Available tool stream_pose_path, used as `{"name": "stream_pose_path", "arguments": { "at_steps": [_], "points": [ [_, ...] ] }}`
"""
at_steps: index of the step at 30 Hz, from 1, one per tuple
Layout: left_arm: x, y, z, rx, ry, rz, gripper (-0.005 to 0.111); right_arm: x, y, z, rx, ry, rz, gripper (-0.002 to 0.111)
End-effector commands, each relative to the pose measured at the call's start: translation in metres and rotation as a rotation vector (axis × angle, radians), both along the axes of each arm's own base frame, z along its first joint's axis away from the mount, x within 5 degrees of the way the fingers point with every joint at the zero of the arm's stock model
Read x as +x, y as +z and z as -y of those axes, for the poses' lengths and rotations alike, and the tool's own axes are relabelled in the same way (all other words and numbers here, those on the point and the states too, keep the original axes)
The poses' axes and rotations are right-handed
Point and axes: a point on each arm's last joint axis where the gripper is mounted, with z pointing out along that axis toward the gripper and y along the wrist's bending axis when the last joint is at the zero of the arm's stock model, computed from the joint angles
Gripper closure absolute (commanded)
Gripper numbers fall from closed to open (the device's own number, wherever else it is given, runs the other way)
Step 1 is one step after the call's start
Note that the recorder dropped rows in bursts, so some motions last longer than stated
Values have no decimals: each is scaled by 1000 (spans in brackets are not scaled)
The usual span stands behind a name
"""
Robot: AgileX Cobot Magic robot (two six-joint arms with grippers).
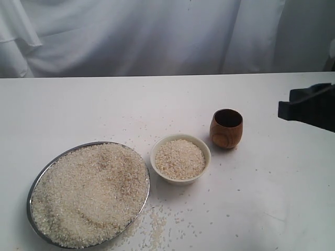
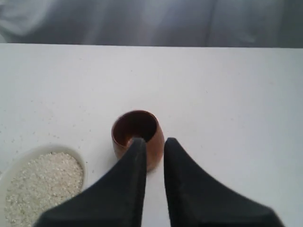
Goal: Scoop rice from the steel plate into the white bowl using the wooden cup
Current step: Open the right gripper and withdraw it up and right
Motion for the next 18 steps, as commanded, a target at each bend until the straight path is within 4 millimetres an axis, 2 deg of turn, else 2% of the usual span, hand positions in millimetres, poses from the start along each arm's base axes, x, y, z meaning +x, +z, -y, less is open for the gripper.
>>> {"name": "stream_pose_path", "arguments": {
  "at_steps": [1, 10, 14, 18],
  "points": [
    [0, -1, 0, -2, 2, 6, 107, -14, 3, 10, -27, -46, -41, 95],
    [0, -1, 0, -2, 2, 6, 107, -20, 9, 13, -16, -53, -22, 95],
    [0, -1, 0, -2, 2, 6, 107, -20, 9, 12, 41, -73, -47, 95],
    [0, -1, 0, -2, 2, 6, 107, -29, 20, 16, 51, -67, 9, 95]
  ]
}}
